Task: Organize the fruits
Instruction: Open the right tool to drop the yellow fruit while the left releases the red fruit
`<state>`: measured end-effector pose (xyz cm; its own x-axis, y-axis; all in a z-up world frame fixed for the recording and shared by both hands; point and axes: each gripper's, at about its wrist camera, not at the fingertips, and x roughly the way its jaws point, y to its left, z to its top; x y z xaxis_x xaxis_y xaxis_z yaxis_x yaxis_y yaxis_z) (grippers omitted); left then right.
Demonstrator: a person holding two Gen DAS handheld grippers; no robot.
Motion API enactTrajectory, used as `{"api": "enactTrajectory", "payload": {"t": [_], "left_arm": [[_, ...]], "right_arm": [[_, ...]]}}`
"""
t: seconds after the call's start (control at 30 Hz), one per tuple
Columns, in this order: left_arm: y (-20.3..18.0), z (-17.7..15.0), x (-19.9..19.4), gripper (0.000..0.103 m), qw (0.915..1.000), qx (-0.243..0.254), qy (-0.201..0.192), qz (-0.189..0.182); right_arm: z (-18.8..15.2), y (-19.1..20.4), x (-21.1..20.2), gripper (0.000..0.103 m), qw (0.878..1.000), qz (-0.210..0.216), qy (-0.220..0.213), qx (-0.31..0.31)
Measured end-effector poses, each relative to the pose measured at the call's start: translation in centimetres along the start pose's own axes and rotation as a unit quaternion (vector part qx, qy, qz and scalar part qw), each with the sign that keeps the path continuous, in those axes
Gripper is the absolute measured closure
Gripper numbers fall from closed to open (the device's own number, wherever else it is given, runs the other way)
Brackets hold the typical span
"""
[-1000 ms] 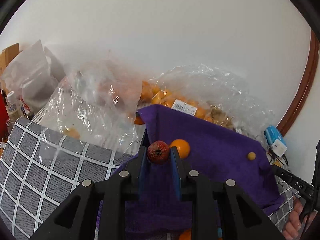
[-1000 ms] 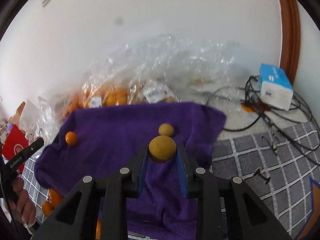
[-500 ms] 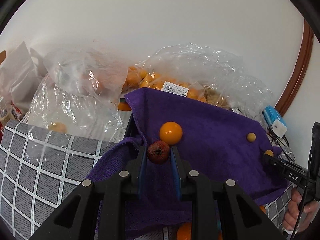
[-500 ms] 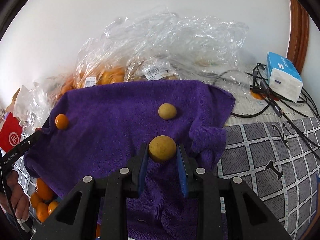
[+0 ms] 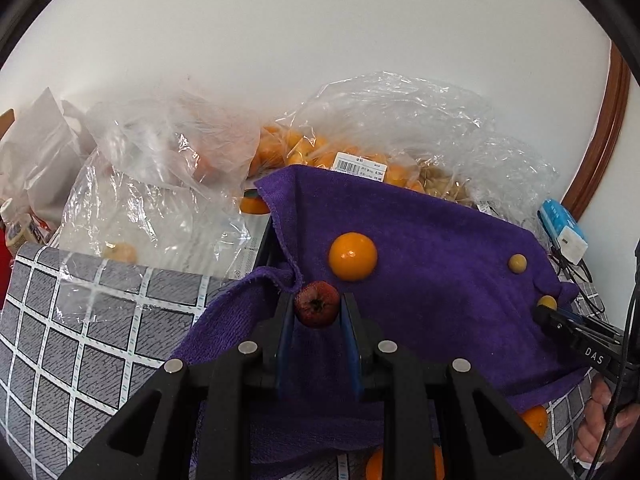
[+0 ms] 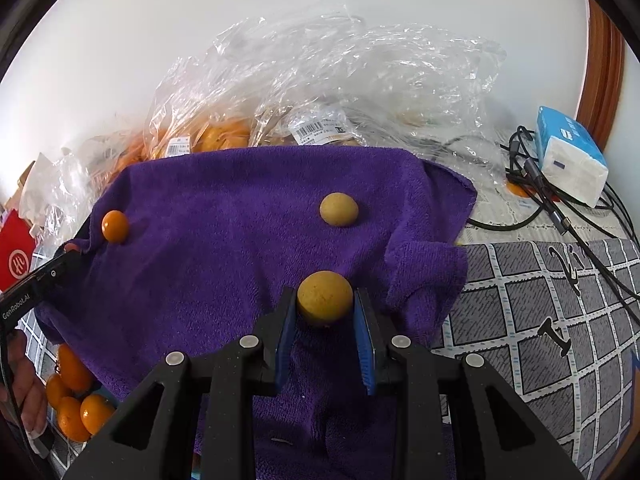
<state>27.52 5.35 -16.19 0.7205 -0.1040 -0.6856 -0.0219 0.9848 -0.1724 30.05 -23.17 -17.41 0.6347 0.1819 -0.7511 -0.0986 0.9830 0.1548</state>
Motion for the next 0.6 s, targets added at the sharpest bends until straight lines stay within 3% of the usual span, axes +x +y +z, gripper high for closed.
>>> {"api": "enactTrajectory", "payload": {"t": [0.1,0.3,0.4,0.6], "left_arm": [[-0.1,-0.1,0.3,0.081,1.0000,0.003,0.004,0.003],[-1.0,-0.4,0.5,0.081,0.9995,0.028,0.003,0.012],[-1.1,-0.3,0.4,0.081,0.9995,0.031,0.002,0.012],[-0.8,-0.1,0.4,0.077,0.9994,0.025,0.002,0.022]], "right_arm": [[-0.1,0.2,0.0,0.074,1.000,-0.007,-0.001,-0.001],[-0.4,0.9,-0.6,0.048,1.000,-0.008,-0.020,-0.011],[-0.4,1.0,-1.2,0.041,0.999,-0.011,-0.030,-0.013],[-0.3,0.8,-2.8,0.040,0.998,-0.017,-0.054,-0.002]]}}
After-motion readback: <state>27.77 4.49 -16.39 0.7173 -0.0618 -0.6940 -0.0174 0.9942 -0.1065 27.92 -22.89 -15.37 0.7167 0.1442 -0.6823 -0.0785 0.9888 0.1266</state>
